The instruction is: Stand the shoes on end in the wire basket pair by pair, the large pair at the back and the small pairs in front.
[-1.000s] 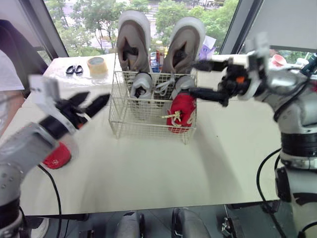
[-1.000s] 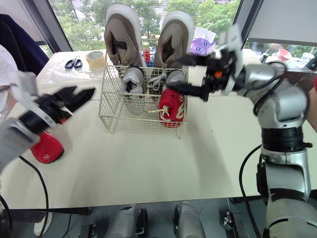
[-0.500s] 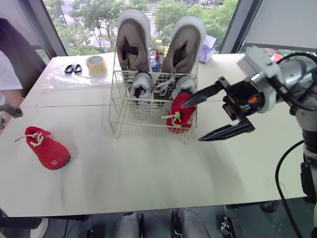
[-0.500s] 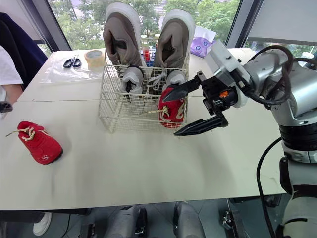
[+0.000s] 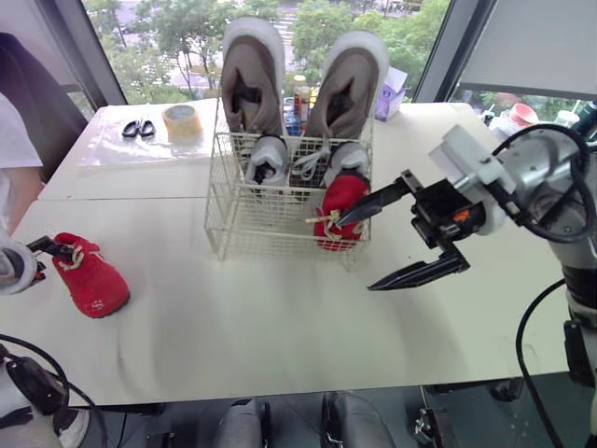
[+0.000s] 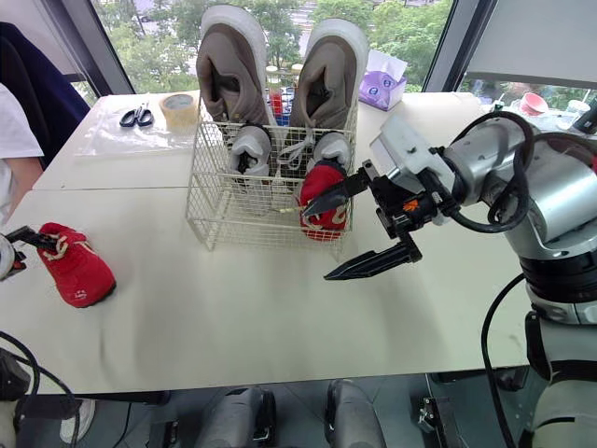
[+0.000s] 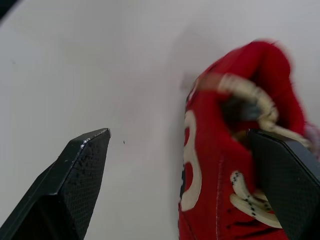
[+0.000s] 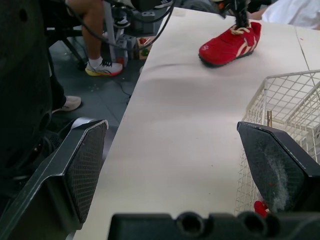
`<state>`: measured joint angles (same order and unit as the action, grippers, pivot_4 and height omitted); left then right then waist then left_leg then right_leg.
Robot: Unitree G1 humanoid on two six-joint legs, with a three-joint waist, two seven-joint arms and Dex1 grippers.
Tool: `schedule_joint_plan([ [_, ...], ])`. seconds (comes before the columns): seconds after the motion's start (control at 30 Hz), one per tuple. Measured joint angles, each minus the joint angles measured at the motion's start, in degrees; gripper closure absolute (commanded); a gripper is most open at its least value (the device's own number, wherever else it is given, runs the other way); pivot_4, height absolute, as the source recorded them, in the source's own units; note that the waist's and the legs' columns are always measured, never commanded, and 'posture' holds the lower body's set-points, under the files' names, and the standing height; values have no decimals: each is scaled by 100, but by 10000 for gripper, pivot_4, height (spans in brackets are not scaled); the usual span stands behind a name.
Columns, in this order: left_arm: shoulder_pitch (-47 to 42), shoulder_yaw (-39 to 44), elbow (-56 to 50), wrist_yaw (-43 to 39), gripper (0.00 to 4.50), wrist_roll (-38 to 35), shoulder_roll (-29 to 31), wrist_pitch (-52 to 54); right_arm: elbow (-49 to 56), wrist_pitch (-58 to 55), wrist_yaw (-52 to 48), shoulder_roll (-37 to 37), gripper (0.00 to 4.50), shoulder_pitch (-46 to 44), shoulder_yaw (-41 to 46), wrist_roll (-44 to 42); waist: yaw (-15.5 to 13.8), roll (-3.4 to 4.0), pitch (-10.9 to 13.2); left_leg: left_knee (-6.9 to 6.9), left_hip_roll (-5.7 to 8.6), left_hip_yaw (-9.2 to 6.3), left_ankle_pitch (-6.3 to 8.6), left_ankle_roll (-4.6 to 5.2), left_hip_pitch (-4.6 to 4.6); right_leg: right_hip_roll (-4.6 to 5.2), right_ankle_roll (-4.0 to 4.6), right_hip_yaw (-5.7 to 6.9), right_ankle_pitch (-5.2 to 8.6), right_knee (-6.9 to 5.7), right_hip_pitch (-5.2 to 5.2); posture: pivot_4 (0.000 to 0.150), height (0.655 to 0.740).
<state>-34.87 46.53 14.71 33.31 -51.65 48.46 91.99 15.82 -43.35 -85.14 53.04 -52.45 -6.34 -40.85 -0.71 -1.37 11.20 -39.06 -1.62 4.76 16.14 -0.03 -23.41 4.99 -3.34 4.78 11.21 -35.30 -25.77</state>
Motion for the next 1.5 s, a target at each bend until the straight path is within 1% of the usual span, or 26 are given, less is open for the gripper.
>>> schedule_joint_plan([
  [0.03, 0, -13, 69, -97, 8351, 118, -20, -1, 30, -22, 53, 4, 0, 4, 31, -7, -1, -1, 0, 0, 0, 0, 1, -1, 0, 1, 0, 0, 0, 0, 0, 1500, 7400],
  [0.07, -4, -30, 109, -204, 12787, 227, -23, -1, 66, -45, 101, 9, 0, 12, 68, -21, 0, -1, -1, 0, 0, 0, 1, -1, 0, 1, 1, 0, 0, 0, 0, 1500, 7400],
  [0.27, -108, -188, 166, -740, 44365, 797, -25, -3, 149, -196, 306, 38, 0, 56, 229, -101, 30, 0, -1, 2, 2, 3, 4, -1, 0, 6, 1, -4, 0, 0, -5, 1500, 7400],
  [0.47, -166, -191, 15, -1039, 44749, 1233, -84, -1, 61, -187, 331, 51, 0, 58, 235, -63, 27, 0, -1, 3, 1, 2, 10, 10, -2, 8, 4, -8, -2, -6, -9, 1500, 7400],
  [0.53, -470, -323, -341, -1197, 44749, 1343, -102, -37, -120, -207, 355, 58, 0, 50, 235, -30, 1, -28, -2, 0, 0, -5, 9, 7, -19, 7, 12, -3, -8, -7, -22, 1500, 7400],
  [0.57, -728, -388, -624, -1336, 44749, 1338, -103, -153, -228, -222, 386, 52, 0, 25, 233, -4, -20, -41, -6, -10, 1, -17, -2, -13, -42, 7, 18, 7, -12, -6, -35, 1500, 7400],
  [0.6, -1123, -478, -1108, -1613, 44749, 1260, -135, -503, -381, -246, 439, 49, 0, -38, 236, 22, -46, -50, -11, -16, 3, -20, -10, -25, -75, 14, 27, 11, -17, -4, -61, 1500, 7400],
  [0.63, -1432, -525, -1437, -1810, 44749, 1131, -190, -759, -455, -254, 481, 38, 0, -68, 238, 32, -52, -53, -13, -18, 4, -19, -12, -27, -89, 19, 30, 13, -20, 0, -70, 1500, 7400],
  [0.7, -2192, -462, -2438, -2321, 44749, 489, -669, -1339, -628, -265, 614, 7, 0, -129, 243, 85, -80, -53, -13, -18, 18, -7, -8, -20, -93, 37, 29, 12, -23, 13, -68, 1500, 7400],
  [0.77, -2452, -528, -3346, -2678, 44749, -101, -1144, -1777, -730, -265, 728, -31, 0, -169, 243, 135, -61, -33, -22, -14, 29, 15, -5, 12, -86, 53, 26, 12, -24, 15, -68, 1500, 7400],
  [0.8, -2341, -596, -3803, -2780, 44749, -299, -1503, -2049, -773, -273, 804, -33, 0, -168, 244, 141, -24, -8, -33, -9, 36, 30, -5, 22, -70, 60, 24, 13, -24, 16, -60, 1500, 7400],
  [0.83, -2171, -710, -4094, -2833, 44749, -383, -1750, -2248, -808, -290, 859, -36, 0, -167, 244, 142, -3, -2, -34, -7, 36, 40, -5, 25, -59, 60, 23, 13, -23, 12, -56, 1500, 7400],
  [0.9, -1520, -1201, -4456, -3016, 44749, -389, -2330, -2700, -837, -335, 980, -36, 0, -161, 270, 144, 17, -5, -31, -8, 22, 65, -7, 28, -46, 45, 11, 22, -28, 8, -53, 1500, 7400],
  [0.93, -1194, -1528, -4493, -3140, 44749, -324, -2472, -2861, -835, -354, 1027, -39, 0, -161, 272, 143, 22, -17, -21, -14, 7, 74, -9, 26, -47, 20, 5, 22, -33, 7, -58, 1500, 7400],
  [0.97, -954, -1811, -4521, -3282, 44749, -185, -2467, -3015, -833, -372, 1064, -39, 0, -160, 273, 144, 27, -22, -18, -19, 1, 83, -11, 22, -47, -4, 10, 22, -37, 6, -58, 1500, 7400],
  [1.07, -459, -2569, -4803, -3749, 44749, 339, -2388, -3693, -824, -440, 1159, -21, 0, -136, 299, 137, 3, -21, -18, -18, -13, 95, -10, 24, -34, -29, 17, 17, -39, 0, -52, 1500, 7400],
  [1.17, -155, -3163, -5000, -3999, 44749, 725, -2419, -4228, -759, -616, 1257, -3, 0, -74, 366, 109, -13, -21, -18, -19, -17, 94, 5, 50, -28, -31, 19, 10, -38, 0, -45, 1500, 7400],
  [1.37, 557, -3952, -5009, -4149, 44749, 1822, -2411, -5142, -570, -892, 1527, 6, 0, -20, 556, -53, -6, -20, -19, -19, -19, 92, 13, 67, -21, -30, 18, -1, -39, 0, -44, 1500, 7400],
  [1.5, 998, -4384, -4760, -4258, 44749, 2707, -2651, -6311, -482, -1004, 1672, -7, 0, -13, 572, -118, -8, -20, -19, -20, -20, 95, 14, 69, -19, -30, 18, -2, -39, 0, -43, 1500, 7400],
])
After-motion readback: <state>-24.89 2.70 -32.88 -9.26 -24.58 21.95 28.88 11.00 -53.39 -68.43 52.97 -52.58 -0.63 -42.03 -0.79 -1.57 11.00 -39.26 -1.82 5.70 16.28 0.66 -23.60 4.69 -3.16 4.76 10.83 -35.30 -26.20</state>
